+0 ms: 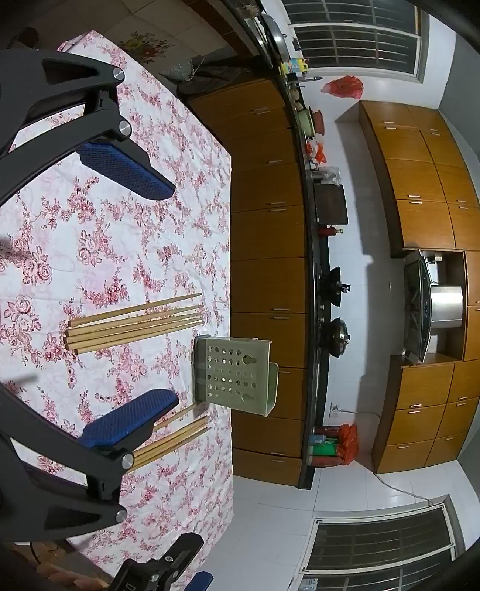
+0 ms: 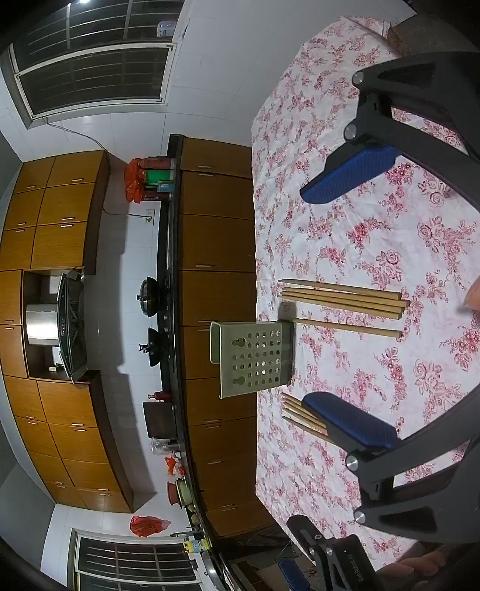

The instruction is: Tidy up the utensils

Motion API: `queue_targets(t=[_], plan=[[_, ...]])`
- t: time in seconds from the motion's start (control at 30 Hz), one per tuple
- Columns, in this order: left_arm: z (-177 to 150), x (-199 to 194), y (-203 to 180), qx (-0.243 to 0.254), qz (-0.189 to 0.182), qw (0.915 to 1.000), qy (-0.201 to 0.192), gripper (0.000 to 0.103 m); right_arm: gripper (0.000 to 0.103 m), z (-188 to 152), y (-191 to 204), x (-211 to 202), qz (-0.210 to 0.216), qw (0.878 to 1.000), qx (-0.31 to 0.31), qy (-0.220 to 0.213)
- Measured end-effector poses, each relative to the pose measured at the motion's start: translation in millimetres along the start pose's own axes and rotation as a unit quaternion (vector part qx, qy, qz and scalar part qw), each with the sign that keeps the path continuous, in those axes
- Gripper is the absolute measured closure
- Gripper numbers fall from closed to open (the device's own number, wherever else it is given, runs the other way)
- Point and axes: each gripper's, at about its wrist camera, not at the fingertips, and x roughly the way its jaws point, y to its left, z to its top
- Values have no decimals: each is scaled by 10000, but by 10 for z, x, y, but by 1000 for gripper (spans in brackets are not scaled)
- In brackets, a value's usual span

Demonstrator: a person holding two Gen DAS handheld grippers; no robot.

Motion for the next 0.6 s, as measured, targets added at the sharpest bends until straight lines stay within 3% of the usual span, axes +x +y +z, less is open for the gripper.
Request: queue_targets(t=[0.6], plan=[[14, -8, -37, -7, -1, 10000, 5, 2, 4, -7, -4, 6, 3, 10000, 13, 23]])
